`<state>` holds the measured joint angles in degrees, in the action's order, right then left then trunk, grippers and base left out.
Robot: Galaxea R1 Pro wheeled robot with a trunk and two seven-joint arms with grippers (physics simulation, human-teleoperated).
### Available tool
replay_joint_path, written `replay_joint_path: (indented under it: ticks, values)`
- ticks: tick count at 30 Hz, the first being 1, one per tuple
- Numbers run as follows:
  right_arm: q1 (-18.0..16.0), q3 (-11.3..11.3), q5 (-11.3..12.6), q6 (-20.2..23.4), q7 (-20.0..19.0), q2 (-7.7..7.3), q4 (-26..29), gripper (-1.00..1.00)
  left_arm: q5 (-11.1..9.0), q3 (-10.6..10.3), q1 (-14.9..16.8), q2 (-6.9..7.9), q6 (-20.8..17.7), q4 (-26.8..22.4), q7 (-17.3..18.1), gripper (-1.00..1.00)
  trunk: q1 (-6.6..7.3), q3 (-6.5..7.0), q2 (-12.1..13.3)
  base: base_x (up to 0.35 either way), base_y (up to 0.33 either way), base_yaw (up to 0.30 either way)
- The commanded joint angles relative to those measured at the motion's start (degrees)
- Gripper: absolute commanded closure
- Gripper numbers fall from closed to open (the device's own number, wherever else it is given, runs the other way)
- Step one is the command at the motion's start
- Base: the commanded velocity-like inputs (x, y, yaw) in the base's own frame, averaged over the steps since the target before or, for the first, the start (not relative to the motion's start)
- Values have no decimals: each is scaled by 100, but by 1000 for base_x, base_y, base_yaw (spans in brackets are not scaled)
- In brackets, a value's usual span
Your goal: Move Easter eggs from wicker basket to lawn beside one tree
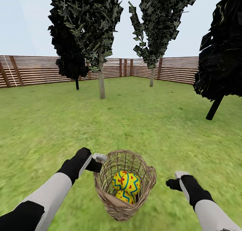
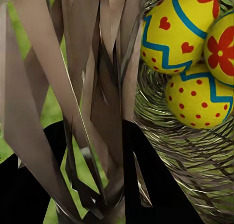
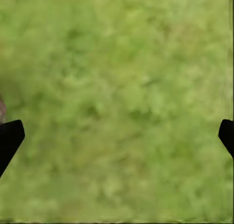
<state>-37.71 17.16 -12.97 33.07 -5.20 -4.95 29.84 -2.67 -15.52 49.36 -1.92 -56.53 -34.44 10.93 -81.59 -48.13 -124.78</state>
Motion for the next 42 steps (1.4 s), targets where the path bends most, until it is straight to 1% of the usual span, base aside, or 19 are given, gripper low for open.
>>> replay_joint_path:
  ticks: [1, 2, 3, 4, 5, 6, 7, 10, 12, 13, 15, 19, 27, 30, 33, 42]
  values:
    - [0, 33, -297, -74, -63, 3, -180, -100, -67, -14, 4, 11, -25, -13, -12, 100, 24, 13, 39, 0, 0, 0]
    - [7, 33, -449, -189, -68, 3, -529, -100, -67, -13, 4, 15, -24, -18, -12, 100, 46, 31, 79, 0, 0, 0]
    - [9, 33, -486, -237, -67, 4, -772, -100, -67, -8, 4, 15, -26, -18, -12, 100, 68, 49, 119, 0, 0, 0]
    - [11, 33, -555, -283, -58, 11, -1165, -100, -67, -5, 4, 16, -27, -19, -12, 100, 90, 67, 159, 0, 0, 0]
    - [45, 33, -1069, -953, -48, 36, -2083, -100, -68, -4, 4, 16, -29, -19, -9, 100, 112, 85, 199, 0, 0, 0]
    - [107, 33, -1208, -1244, -46, 42, -2375, -100, -70, -4, 4, 16, -30, -19, -11, 100, 134, 103, 239, 0, 0, 0]
    - [294, 33, -1298, -1800, -43, 53, -2808, -100, -74, -4, 4, 16, -31, -19, -10, 100, 156, 121, 279, 0, 0, 0]
    - [611, 32, -1343, -2166, -43, 55, -2914, -100, -75, -4, 4, 23, -32, -19, -9, 100, 221, 175, 400, 0, 0, 0]
    - [810, 32, -1529, -2388, -43, 61, -2927, -100, -75, -4, 4, 24, -31, -19, -10, 100, 265, 210, 480, 0, 0, 0]
    - [912, 31, -1673, -2472, -43, 63, -2935, -100, -75, -1, 4, 25, -32, -19, -11, 100, 287, 228, 520, 0, 0, 0]
    - [1069, 33, -1828, -2521, -49, 64, -2939, -100, -75, -1, 4, 25, -33, -19, -8, 100, 331, 264, 600, 0, 0, 0]
    - [1261, 33, -1858, -2533, -53, 64, -2983, -100, -75, 5, 4, 32, -29, -19, -11, 100, 419, 336, 761, 0, 0, 0]
    - [1291, 33, -1844, -2531, -56, 53, -3075, -100, -79, 5, 4, 33, -33, -19, -11, 100, 595, 480, 1081, 0, 0, 0]
    - [1430, 41, -1811, -2533, -52, 25, -3139, -100, -84, 5, 4, 28, -33, -19, -4, 100, 661, 534, 1202, 0, 0, 0]
    - [1563, 42, -1813, -2533, -52, 34, -3143, -100, -84, 5, 4, 27, -38, -19, -3, 100, 727, 587, 1322, 0, 0, 0]
    - [1618, 40, -1841, -2533, -53, 55, -3150, -100, -84, 5, 4, 33, -35, -19, -3, 100, 924, 749, 1683, 0, 0, 0]
